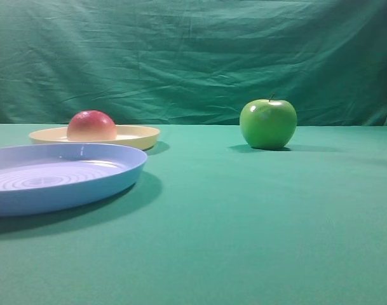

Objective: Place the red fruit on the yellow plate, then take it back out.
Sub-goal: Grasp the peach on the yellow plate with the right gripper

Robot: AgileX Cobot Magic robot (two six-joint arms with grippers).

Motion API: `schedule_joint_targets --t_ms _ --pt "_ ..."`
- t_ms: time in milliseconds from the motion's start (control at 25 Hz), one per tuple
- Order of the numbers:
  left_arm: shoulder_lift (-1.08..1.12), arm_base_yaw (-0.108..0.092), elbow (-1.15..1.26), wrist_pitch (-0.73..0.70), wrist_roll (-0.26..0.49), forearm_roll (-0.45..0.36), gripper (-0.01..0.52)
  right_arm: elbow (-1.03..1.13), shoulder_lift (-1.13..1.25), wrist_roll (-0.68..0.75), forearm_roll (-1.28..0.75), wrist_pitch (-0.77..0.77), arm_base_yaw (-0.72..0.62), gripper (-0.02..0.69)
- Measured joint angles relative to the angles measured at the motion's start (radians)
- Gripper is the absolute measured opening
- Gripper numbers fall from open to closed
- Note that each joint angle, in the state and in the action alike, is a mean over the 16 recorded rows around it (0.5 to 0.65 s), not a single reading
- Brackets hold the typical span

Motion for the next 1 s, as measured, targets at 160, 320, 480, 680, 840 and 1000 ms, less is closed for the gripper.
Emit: schedule_joint_targets --t_ms 160,320,480,680,840,1000 --pt "0.000 0.000 0.000 0.000 0.000 0.000 0.000 0.029 -0.078 0.023 -0.010 0.003 -0.002 0.000" --pt "0.000 0.000 0.000 0.000 0.000 0.000 0.000 0.051 -0.150 0.046 -0.030 0.006 -0.002 0.000" --pt "0.000 0.000 0.000 0.000 0.000 0.000 0.000 0.077 -0.220 0.062 -0.062 0.008 -0.002 0.000" --pt "0.000 0.000 0.000 0.000 0.000 0.000 0.000 0.155 -0.320 0.074 -0.110 0.010 -0.002 0.000" --pt "0.000 0.000 0.000 0.000 0.000 0.000 0.000 0.268 -0.418 0.085 -0.146 0.002 -0.002 0.000" --pt "0.000 0.000 0.000 0.000 0.000 0.000 0.000 0.423 -0.535 0.097 -0.174 -0.040 -0.007 0.000"
